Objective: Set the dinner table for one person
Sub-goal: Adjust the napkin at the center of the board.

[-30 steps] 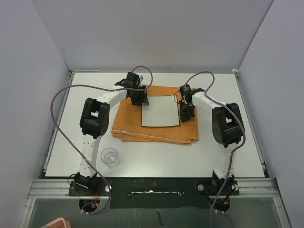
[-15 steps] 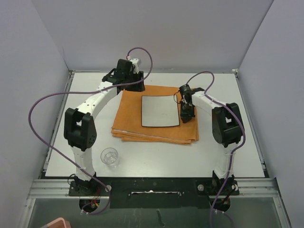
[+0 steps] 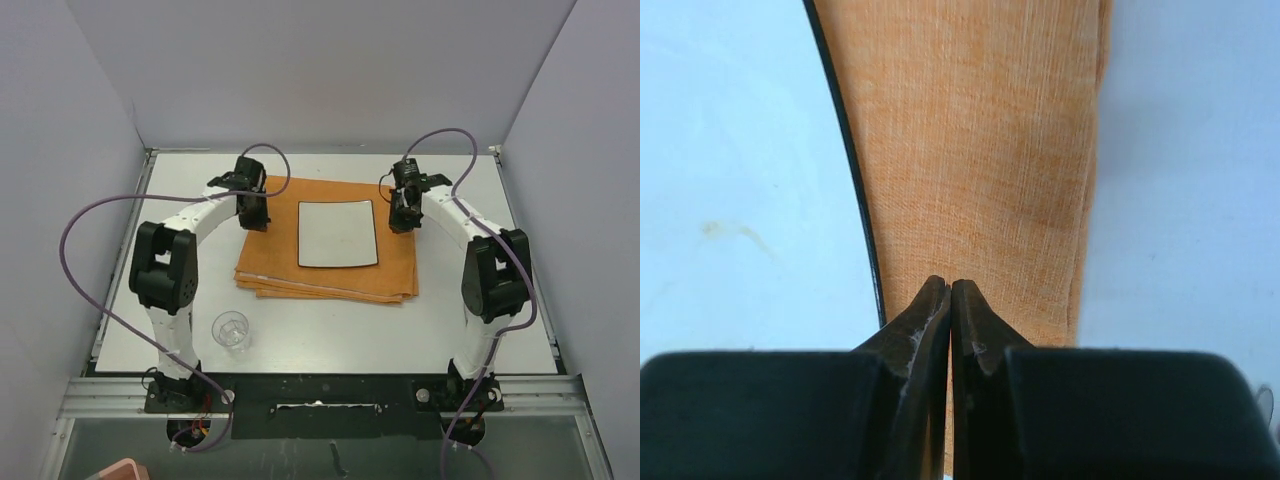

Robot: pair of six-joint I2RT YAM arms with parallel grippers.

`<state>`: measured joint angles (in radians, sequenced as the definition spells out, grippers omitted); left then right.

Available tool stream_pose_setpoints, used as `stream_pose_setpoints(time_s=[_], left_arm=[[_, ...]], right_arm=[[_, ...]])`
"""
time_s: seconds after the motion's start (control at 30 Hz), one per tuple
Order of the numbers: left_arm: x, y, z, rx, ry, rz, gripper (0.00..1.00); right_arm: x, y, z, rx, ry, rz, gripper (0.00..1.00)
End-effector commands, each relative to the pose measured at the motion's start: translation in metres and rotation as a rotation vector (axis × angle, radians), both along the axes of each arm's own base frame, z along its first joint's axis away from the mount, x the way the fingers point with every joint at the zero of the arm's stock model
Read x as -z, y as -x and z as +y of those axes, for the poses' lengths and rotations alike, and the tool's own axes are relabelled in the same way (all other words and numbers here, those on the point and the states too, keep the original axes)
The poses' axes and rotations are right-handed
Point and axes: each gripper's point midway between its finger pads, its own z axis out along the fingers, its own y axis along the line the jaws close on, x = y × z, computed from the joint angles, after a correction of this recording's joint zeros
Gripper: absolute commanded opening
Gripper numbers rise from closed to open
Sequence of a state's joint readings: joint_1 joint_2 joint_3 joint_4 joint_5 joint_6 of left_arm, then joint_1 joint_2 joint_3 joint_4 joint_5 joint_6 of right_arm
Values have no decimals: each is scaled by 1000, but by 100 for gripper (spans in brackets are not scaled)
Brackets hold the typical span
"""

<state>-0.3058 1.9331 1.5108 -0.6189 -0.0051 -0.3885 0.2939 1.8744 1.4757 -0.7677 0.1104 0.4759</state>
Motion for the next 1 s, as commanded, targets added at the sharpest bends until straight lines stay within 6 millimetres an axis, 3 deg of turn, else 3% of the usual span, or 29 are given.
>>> stream_pose_setpoints(time_s=[0.0,0.13,0.33,0.5,0.97], left_arm=[[35,19,-29,8,34,147,0],[60,28,-37,25,-9,235,0],[74,37,-40,38,-51,282,0],[85,51,-45,51,-65,320,0],[83,67,-66,99,-67,322,0]], right_arm=[[-38,-29,3,-12,-27,-146,0],[-37,-35,3,-2,-24,-112,0],[-26,-42,4,14,-27,-64,0],[-3,-46,-2,63,-30,21,0],[38,-66,-7,108,-48,101,0]])
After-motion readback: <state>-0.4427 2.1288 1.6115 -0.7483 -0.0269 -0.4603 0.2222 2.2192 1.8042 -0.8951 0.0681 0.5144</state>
